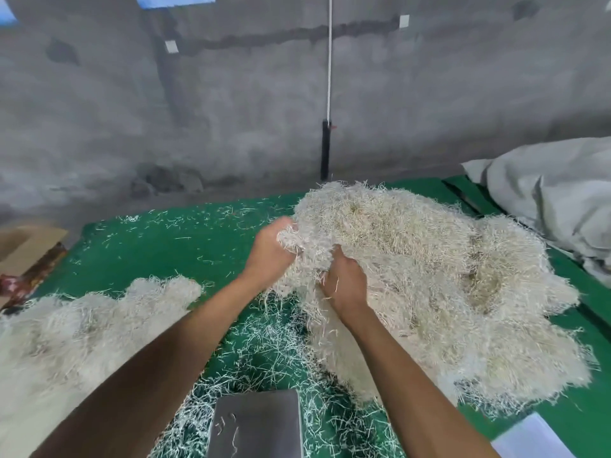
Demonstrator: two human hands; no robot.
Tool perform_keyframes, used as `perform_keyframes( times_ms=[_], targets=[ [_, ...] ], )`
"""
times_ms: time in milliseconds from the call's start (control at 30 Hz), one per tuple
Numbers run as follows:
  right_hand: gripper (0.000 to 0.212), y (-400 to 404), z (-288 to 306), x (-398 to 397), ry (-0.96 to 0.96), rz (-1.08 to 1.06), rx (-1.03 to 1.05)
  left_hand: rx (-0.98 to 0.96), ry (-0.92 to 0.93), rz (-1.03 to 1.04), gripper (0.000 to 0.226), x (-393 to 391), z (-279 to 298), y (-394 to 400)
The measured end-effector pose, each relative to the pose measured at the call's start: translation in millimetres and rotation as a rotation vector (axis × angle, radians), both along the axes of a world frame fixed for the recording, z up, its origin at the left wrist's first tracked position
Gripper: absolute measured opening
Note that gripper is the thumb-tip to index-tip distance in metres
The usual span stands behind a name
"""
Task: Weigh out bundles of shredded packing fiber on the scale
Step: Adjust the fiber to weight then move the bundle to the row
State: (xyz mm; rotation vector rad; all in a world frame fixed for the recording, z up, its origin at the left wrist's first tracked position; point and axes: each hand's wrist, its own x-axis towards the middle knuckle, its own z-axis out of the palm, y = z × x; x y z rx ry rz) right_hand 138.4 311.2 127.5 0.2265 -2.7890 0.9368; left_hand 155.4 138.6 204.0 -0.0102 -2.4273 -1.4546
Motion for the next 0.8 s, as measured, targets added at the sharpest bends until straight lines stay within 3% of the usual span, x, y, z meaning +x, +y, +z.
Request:
perform_keyframes(
  times_ms=[167,333,400,467,600,633,667,733,800],
  targets=[
    [0.046,63.0,-34.4,-0.8,-0.214,-0.253,-0.017,0.539,0.079,0.438,0.043,-13.8,23.3,-88.9],
    [0.057,46.1,-49.2,3.7,-0.244,-0.251,-0.110,0.576,-0.043,0.477,0.059,-13.6,1.6,-75.6],
    [0.057,45.2,-54.7,2.9,-0.264,-0.289,-0.186,0.811,-0.093,0.471,0.056,-9.7,5.9,-75.7],
    [0.046,44.0,-56.3,-0.1,-0.269,-0.294,-0.253,1.022,-0.220,0.297,0.036,-3.6,11.8,-80.6],
    [0.023,27.4,-52.7,0.6,-0.294,-0.177,-0.390,1.233,-0.311,0.201,0.052,8.0,0.2,-64.8],
    [0.013,24.6,-51.0,-0.4,-0.333,-0.184,-0.429,1.186,-0.383,0.205,0.052,9.3,-3.5,-61.1],
    [0.013,22.5,-49.5,-2.7,-0.331,-0.199,-0.435,1.014,-0.471,0.238,0.049,9.7,-5.3,-60.1],
    [0.044,24.5,-51.9,-11.9,-0.339,-0.237,-0.465,0.222,-0.686,0.131,0.044,8.3,-7.2,-60.4],
    [0.039,29.9,-45.7,-14.8,-0.321,-0.245,-0.505,-0.325,-0.859,-0.325,0.050,12.1,-4.0,-48.5]
  ],
)
